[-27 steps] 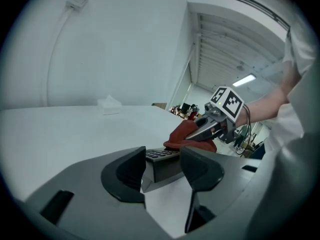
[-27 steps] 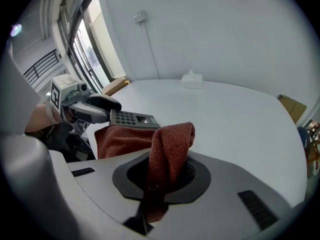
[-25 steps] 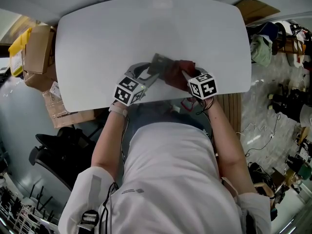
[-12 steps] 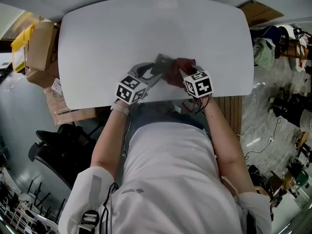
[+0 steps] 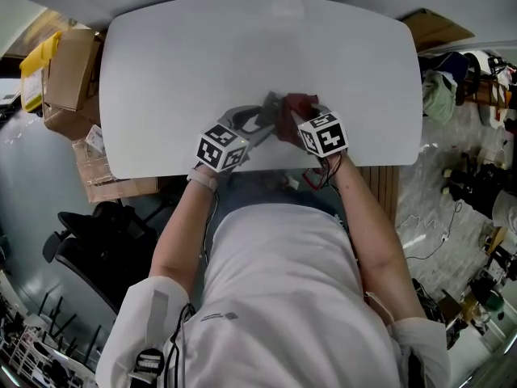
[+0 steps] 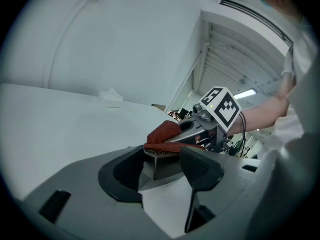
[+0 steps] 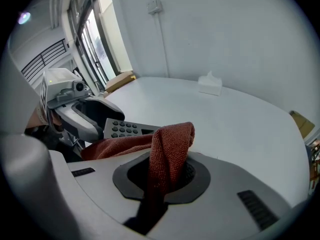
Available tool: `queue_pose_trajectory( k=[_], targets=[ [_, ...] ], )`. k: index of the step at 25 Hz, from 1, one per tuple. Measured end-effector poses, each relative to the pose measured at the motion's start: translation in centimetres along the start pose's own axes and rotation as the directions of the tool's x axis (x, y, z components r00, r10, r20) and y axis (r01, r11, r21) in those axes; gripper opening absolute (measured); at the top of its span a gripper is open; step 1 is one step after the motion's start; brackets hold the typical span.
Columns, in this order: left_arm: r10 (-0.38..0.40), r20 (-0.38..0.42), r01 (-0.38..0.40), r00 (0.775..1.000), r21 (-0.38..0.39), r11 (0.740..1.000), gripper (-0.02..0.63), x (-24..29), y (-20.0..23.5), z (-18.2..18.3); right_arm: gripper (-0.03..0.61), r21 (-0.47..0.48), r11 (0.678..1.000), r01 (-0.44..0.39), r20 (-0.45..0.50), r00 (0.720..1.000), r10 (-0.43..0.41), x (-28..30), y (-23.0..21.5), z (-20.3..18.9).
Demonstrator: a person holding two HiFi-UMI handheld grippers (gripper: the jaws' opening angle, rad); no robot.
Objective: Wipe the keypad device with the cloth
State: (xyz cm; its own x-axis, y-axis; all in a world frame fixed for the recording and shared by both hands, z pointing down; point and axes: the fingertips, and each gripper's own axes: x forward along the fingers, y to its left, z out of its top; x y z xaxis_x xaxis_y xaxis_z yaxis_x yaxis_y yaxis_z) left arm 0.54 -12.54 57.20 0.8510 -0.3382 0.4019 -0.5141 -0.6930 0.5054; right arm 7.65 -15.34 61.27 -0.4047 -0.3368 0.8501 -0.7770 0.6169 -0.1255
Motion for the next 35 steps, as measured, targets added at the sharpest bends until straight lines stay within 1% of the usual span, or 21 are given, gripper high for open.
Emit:
queue_pose_trajectory(
  k=[3, 8, 11, 14, 17, 20, 23, 25, 27, 30, 35],
  targets=[
    [-0.007, 0.0, 0.007, 1.0, -0.002, 1.0, 0.218, 0.0, 0.0, 0.0, 0.053, -0.011, 1.0, -0.022, 0.005, 1.0, 0.023, 0.4, 0.5, 0.7],
    [-0.017, -0.008, 0.017, 1.0, 0.007, 1.0, 0.218, 0.1, 0.0, 0.0, 0.053, -0.003, 0.997, -0.071, 0.023, 0.997, 0.071, 1.0, 1.8, 2.3],
    [-0.016, -0.005, 0.016, 1.0, 0.003, 1.0, 0.218, 0.1, -0.2, 0.0, 0.054, -0.014, 0.997, -0.081, 0.042, 0.996, 0.081, 1.5, 2.7, 3.4],
    [-0.018, -0.002, 0.018, 1.0, -0.003, 1.0, 0.218, 0.1, -0.1, -0.2, 0.054, -0.022, 0.996, -0.088, 0.035, 0.995, 0.089, 2.3, 3.4, 4.2],
    [-0.027, -0.005, 0.027, 1.0, -0.01, 1.0, 0.218, 0.1, 0.0, -0.2, 0.054, -0.019, 0.993, -0.114, 0.02, 0.993, 0.115, 3.1, 3.7, 4.8],
    [-0.025, -0.004, 0.025, 1.0, -0.003, 1.0, 0.218, 0.0, 0.0, -0.2, 0.054, -0.021, 0.991, -0.131, 0.002, 0.991, 0.131, 3.5, 3.9, 5.1],
    [-0.017, 0.001, 0.017, 1.0, 0.006, 1.0, 0.218, -0.1, -0.1, -0.2, 0.054, -0.042, 0.991, -0.124, 0.003, 0.992, 0.124, 3.2, 3.5, 5.1],
    [-0.009, 0.002, 0.009, 1.0, 0.012, 1.0, 0.218, -0.1, -0.1, -0.1, 0.054, -0.026, 0.994, -0.104, 0.016, 0.994, 0.105, 2.6, 2.5, 4.8],
    [0.003, 0.004, -0.003, 1.0, 0.019, 1.0, 0.218, -0.2, -0.1, -0.1, 0.054, 0.023, 0.996, -0.089, 0.024, 0.996, 0.088, 1.8, 1.2, 4.0],
    [0.017, 0.01, -0.017, 1.0, 0.018, 1.0, 0.218, -0.1, -0.1, -0.1, 0.054, 0.08, 0.995, -0.052, 0.014, 0.999, 0.051, 0.4, -1.2, 1.8],
    [0.026, 0.011, -0.026, 1.0, 0.021, 0.999, 0.218, -0.4, -0.1, -0.1, 0.054, 0.136, 0.991, 0.003, -0.01, 1.0, -0.001, -1.6, -3.7, -2.2]
  ],
)
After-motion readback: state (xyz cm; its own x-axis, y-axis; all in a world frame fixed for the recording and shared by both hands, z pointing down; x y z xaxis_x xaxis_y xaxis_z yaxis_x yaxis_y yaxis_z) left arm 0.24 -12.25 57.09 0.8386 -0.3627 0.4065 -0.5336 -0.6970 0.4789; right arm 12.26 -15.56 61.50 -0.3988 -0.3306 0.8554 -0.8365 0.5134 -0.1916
